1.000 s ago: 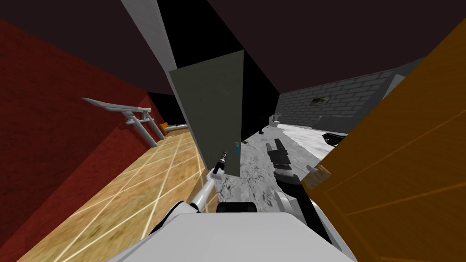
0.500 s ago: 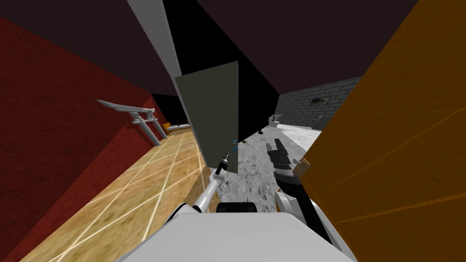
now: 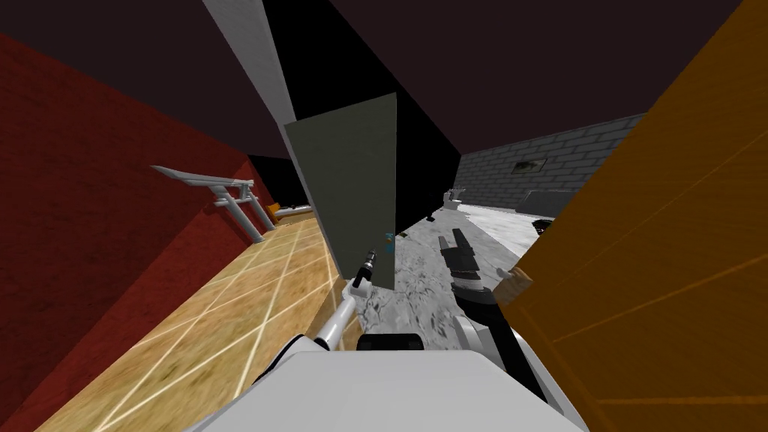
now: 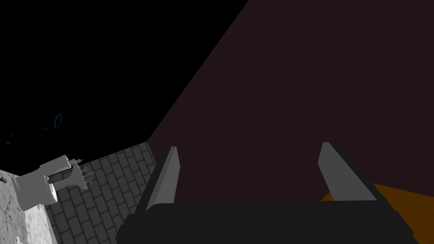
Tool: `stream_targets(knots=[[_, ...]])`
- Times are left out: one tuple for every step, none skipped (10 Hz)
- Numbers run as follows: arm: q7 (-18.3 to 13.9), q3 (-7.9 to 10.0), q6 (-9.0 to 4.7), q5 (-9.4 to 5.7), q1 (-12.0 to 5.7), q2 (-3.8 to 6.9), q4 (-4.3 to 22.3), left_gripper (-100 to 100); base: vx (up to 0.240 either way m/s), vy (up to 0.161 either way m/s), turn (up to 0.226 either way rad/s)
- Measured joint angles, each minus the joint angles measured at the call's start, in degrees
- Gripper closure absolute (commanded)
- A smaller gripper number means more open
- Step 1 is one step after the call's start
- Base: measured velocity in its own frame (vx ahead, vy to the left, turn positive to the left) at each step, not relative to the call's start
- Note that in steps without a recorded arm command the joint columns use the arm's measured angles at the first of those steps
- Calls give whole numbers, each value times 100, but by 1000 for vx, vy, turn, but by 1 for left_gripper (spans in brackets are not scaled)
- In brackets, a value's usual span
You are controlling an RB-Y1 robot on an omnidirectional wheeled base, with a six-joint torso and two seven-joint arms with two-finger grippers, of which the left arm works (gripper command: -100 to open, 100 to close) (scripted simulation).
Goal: Push the door open
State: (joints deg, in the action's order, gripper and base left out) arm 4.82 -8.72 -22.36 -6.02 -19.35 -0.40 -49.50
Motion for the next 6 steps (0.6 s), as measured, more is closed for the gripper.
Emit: stream_targets(knots=[[5,8,23,2,24,86,-54,-100,283,-24,-15],[-1,24,10,-3,-16,148,0,-100,248,-90,-13],[6,40,-8,-1,-26,156,18,-100,184,-140,-17],[17,55,-20,0,-36,138,34,-100,134,-161,-18],[28,68,-29,2,-42,90,46,-100,111,-180,-17],[36,79,-23,3,-39,28,31,-100,106,-197,-15]])
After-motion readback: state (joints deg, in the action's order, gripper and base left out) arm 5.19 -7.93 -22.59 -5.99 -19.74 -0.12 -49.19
